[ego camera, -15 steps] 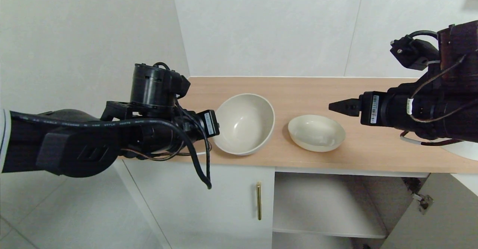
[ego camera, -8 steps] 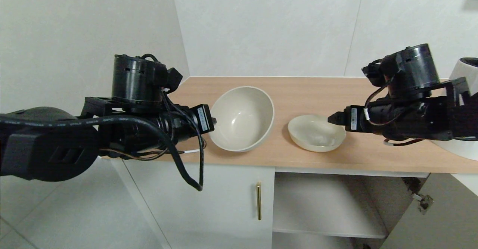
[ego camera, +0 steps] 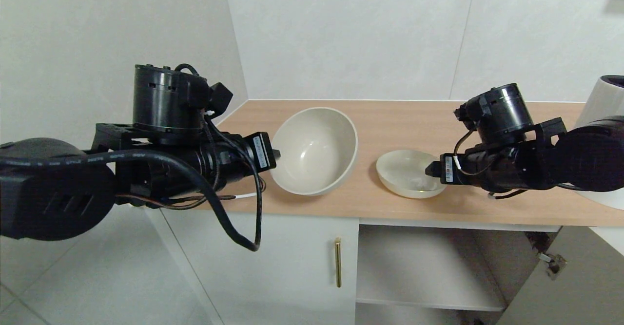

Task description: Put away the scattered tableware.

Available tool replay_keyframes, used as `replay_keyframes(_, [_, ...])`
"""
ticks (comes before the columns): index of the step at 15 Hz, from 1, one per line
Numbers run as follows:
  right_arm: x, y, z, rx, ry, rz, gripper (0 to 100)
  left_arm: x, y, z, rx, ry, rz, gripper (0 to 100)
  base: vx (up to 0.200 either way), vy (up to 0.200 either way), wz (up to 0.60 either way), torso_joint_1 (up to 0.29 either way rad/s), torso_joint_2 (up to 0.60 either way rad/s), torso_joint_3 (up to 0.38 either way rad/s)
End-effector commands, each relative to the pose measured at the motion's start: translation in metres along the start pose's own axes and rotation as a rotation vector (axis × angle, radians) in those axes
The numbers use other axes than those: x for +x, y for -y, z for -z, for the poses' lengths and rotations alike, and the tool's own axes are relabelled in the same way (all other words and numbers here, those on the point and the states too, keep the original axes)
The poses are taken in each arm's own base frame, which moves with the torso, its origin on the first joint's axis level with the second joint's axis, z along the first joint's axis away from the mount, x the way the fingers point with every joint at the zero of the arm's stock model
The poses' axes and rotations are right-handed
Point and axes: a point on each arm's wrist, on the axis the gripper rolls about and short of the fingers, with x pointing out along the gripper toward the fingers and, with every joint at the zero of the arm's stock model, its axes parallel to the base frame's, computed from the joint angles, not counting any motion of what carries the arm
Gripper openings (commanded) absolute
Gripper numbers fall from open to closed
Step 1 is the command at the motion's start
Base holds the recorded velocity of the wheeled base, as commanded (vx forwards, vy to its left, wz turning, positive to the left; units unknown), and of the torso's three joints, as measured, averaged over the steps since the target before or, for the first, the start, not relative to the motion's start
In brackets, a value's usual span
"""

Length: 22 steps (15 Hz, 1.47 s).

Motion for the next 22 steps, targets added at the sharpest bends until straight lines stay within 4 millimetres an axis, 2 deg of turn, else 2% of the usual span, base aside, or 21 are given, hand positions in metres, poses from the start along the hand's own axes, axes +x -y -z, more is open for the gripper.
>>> replay_keyframes(1, [0.001,0.0,0.001,-0.003,-0.004,0.0,0,-0.003,0.0,0.0,-0.001,0.003,0.001,0,0.0,0.0,0.0,0.0,0.0,0.0])
replay_keyframes(6, [-0.003,0.005,0.0,0.006,-0.037,-0.034,0,-0.016,0.001,-0.002,0.003,0.02,0.015,0,0.0,0.0,0.0,0.0,0.0,0.0])
replay_keyframes(9, [-0.036,0.019,-0.009,0.072,-0.031,-0.114,0,-0.024,0.001,0.0,0.011,0.023,0.022,0,0.0,0.0,0.0,0.0,0.0,0.0])
replay_keyframes(10, [-0.062,0.026,-0.013,0.089,-0.033,-0.182,0,-0.026,-0.001,0.003,0.016,0.016,0.018,0,0.0,0.0,0.0,0.0,0.0,0.0])
replay_keyframes(13, [-0.094,0.041,-0.002,0.107,-0.108,-0.259,0,-0.029,0.002,0.011,0.056,-0.016,0.044,0,0.0,0.0,0.0,0.0,0.0,0.0])
replay_keyframes(15, [-0.106,0.05,0.005,0.115,-0.118,-0.316,0,-0.028,0.002,0.015,0.059,-0.029,0.047,0,0.0,0.0,0.0,0.0,0.0,0.0])
replay_keyframes(18, [-0.108,0.054,0.012,0.109,-0.129,-0.304,0,-0.03,0.004,0.015,0.06,-0.03,0.058,0,0.0,0.0,0.0,0.0,0.0,0.0])
replay_keyframes(22, [-0.101,0.052,0.014,0.103,-0.149,-0.294,0,-0.031,0.005,0.016,0.065,-0.033,0.061,0,-0.15,0.0,0.0,0.003,0.0,0.003])
